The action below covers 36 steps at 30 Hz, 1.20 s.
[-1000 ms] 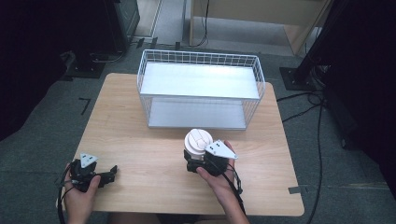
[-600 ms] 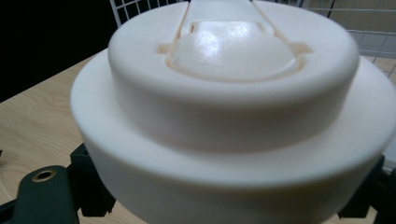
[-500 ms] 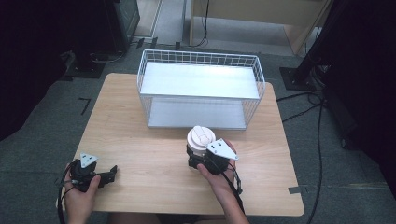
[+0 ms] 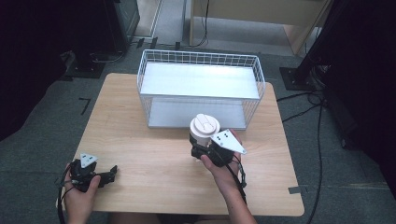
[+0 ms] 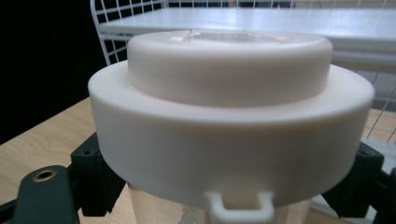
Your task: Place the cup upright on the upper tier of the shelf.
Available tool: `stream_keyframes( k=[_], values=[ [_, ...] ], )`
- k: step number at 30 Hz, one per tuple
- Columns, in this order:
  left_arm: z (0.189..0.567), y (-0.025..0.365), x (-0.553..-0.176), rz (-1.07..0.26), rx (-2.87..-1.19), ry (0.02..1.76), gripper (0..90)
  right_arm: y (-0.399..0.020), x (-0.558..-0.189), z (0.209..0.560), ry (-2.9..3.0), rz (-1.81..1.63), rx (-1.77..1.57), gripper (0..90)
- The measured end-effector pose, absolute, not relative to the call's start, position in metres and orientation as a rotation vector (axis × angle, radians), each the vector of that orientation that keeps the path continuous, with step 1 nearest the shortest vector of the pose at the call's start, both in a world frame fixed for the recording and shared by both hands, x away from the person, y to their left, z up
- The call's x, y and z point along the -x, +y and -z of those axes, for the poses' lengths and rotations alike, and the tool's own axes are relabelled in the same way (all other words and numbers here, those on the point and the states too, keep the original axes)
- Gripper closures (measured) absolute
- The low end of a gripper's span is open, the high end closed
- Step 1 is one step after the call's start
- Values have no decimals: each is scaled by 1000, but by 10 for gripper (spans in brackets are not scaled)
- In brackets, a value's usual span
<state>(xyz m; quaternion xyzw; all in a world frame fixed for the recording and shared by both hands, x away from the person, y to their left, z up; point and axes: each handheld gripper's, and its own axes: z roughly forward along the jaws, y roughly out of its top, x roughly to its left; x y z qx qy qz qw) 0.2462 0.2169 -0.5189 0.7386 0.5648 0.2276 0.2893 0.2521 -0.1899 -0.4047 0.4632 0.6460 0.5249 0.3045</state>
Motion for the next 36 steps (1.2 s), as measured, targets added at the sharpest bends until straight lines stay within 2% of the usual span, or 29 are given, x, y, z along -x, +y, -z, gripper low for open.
stream_keyframes(
  k=[22, 36],
  values=[
    [519, 217, -246, -610, -1969, 1507, 0, -195, -282, 329, 1468, -1458, -1110, 157],
    [519, 216, -247, -606, -1970, 1503, 1, -190, -317, 274, 1361, -1456, -1035, 157]
  ],
)
